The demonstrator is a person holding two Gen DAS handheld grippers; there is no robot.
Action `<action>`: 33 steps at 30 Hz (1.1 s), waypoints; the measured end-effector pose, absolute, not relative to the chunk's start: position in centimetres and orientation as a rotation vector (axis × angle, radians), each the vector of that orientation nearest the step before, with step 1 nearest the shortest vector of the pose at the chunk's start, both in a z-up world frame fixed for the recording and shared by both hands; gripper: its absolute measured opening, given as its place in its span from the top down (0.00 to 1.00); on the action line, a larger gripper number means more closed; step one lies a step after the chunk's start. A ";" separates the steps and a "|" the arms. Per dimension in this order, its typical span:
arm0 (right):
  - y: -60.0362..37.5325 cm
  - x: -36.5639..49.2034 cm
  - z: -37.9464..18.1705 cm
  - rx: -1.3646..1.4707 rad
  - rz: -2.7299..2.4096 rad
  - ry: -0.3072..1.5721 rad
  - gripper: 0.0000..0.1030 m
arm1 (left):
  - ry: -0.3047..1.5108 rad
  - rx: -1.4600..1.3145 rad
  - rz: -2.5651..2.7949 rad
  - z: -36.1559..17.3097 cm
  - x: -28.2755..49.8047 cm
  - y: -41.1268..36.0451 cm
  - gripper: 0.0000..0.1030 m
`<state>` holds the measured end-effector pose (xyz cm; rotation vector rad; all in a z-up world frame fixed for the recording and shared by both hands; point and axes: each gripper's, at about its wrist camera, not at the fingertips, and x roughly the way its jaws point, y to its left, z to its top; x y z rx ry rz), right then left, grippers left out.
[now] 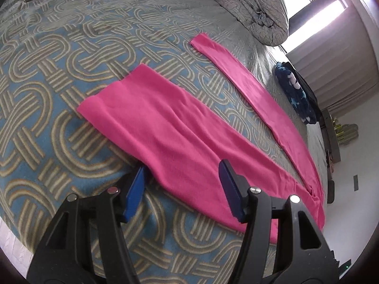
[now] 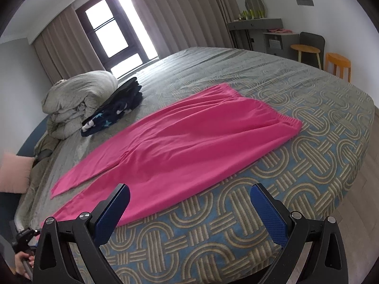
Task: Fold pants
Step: 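Grasp a pink pant leg end with the left gripper while the right gripper grasps the waistband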
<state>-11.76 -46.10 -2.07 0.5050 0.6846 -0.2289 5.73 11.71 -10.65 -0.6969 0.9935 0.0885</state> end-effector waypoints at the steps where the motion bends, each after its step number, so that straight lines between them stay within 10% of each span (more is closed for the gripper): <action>1: -46.2 -11.7 -2.1 0.512 -0.225 0.686 0.00 | 0.993 -0.699 0.087 -10.7 5.9 11.7 0.39; 21: -49.4 -11.3 -3.9 0.751 -0.233 0.726 0.01 | 0.995 -0.657 0.113 -10.7 6.9 12.4 0.60; 33: -56.4 -11.7 -8.1 1.120 -0.281 0.699 0.29 | 0.995 -0.610 0.121 -10.7 6.9 12.3 0.73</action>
